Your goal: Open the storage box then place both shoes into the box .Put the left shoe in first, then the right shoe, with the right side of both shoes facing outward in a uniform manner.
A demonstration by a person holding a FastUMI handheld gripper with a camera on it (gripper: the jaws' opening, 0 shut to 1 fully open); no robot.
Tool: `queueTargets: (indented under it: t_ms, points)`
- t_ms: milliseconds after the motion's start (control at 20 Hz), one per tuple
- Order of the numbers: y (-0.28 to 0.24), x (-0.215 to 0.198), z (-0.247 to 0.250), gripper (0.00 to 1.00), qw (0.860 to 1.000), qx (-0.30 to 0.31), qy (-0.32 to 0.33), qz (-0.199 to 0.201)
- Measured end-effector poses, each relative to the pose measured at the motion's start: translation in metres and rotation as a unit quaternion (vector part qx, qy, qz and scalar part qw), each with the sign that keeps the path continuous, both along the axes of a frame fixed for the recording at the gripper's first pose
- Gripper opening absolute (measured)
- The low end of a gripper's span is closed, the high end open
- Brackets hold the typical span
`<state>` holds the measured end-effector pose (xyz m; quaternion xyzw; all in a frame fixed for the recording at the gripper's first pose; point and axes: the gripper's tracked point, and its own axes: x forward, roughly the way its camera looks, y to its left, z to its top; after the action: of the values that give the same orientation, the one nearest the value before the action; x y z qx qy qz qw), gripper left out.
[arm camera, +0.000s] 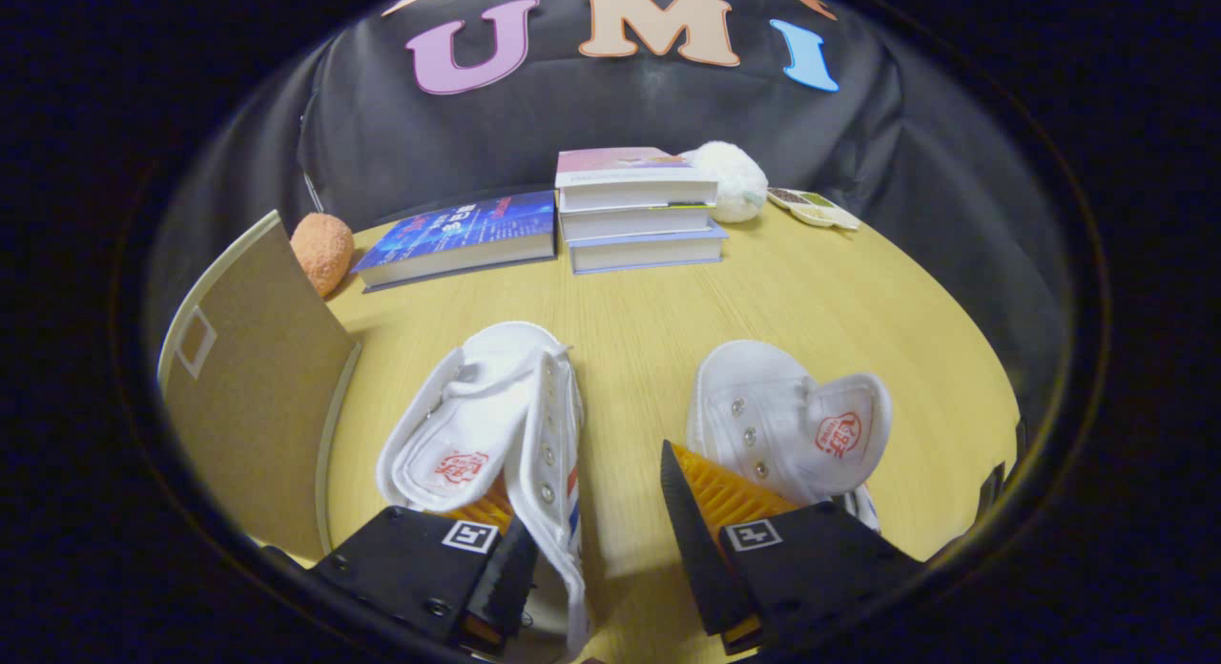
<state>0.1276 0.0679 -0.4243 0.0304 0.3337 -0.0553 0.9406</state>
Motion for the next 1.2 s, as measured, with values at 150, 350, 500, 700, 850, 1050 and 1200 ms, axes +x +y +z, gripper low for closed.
queueTargets:
  t_ms: [150, 350, 500, 700, 850, 1050, 1200]
  points:
    - [0.001, 0.000, 0.000, 0.43, 1.000, 0.012, -0.008, 0.007]
    - [0.023, 0.002, -0.002, 0.22, 0.998, 0.047, -0.020, 0.038]
    - [0.025, 0.003, 0.001, 0.07, 0.998, 0.056, -0.023, 0.034]
    - [0.027, 0.003, 0.005, 0.03, 0.998, 0.056, -0.024, 0.018]
    - [0.029, 0.003, 0.011, 0.02, 0.999, 0.037, -0.027, 0.001]
    - [0.035, -0.003, 0.025, 0.02, 1.000, -0.008, -0.023, -0.012]
    - [0.041, -0.009, 0.040, 0.02, 0.999, -0.043, -0.021, -0.013]
